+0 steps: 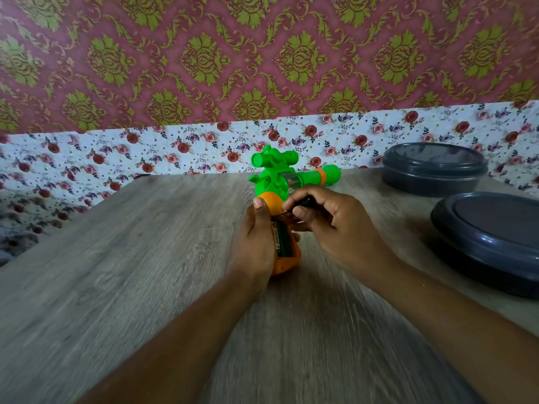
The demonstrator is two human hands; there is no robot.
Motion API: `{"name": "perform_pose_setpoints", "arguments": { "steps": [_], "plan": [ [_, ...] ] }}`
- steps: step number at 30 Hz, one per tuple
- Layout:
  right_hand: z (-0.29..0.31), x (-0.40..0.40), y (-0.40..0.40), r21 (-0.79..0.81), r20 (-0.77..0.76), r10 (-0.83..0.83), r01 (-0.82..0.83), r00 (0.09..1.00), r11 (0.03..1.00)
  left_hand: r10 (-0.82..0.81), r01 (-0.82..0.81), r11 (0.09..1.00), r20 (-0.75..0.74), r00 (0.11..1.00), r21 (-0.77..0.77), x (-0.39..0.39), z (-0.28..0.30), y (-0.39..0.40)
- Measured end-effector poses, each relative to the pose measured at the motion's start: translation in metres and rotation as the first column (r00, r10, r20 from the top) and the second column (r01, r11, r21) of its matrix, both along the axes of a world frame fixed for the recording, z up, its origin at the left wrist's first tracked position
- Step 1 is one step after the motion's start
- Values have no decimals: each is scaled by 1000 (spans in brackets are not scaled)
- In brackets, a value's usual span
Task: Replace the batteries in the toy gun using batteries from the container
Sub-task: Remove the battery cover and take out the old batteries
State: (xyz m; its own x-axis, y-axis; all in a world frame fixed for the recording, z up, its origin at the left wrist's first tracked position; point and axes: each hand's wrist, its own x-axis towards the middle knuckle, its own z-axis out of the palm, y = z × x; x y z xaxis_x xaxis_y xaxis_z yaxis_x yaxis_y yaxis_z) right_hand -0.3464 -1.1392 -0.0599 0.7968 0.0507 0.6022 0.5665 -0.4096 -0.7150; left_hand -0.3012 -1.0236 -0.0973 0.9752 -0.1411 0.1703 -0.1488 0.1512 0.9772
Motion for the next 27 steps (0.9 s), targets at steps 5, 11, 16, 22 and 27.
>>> {"name": "perform_pose_setpoints", "arguments": {
  "steps": [5,11,16,22,27],
  "plan": [
    [-1,-1,-2,-33,7,-21,21,1000,999,-8,8,1000,13,1000,18,-2,1,-1],
    [0,-1,-3,-12,-84,-14,13,996,1000,-46,46,999,-2,999,-2,-7,5,0],
    [4,0,-5,188,-195,49,-12,979,982,-90,91,995,-9,996,31,-9,7,2],
    [13,-2,-13,187,-292,118,-64,949,980,-100,101,994,-25,995,37,-10,8,2],
    [15,-4,-15,211,-322,134,-67,937,975,-93,94,993,-18,995,73,-12,10,2]
  ]
}}
